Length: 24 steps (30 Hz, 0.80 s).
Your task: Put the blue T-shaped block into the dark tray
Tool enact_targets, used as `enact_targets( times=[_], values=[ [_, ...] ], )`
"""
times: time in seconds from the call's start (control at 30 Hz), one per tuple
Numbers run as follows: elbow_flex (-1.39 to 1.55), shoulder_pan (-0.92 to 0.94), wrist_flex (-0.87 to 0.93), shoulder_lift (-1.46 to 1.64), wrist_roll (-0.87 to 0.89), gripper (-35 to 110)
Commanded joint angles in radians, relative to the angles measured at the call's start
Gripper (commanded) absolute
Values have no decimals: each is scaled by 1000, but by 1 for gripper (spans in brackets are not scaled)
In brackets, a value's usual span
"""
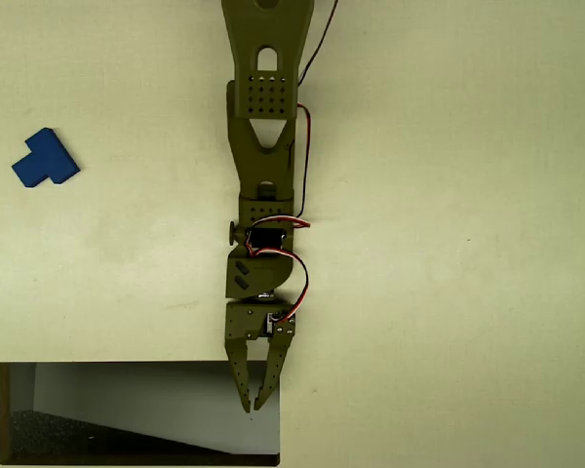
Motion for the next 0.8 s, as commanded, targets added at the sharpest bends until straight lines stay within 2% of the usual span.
enact_targets(
  times=[0.0, 0.3, 0.4, 0.43, 0.53, 0.67, 0.77],
  values=[
    [-25, 2, -14, -12, -17, 0],
    [-25, -8, -15, -12, -15, 0],
    [-118, -2, -32, -12, 100, 0],
    [-216, 5, 61, -11, 137, 0],
    [-420, 51, 558, 189, 249, 0],
    [-422, 123, 1215, 650, 345, 0],
    [-433, 190, 1789, 945, 311, 0]
  ],
)
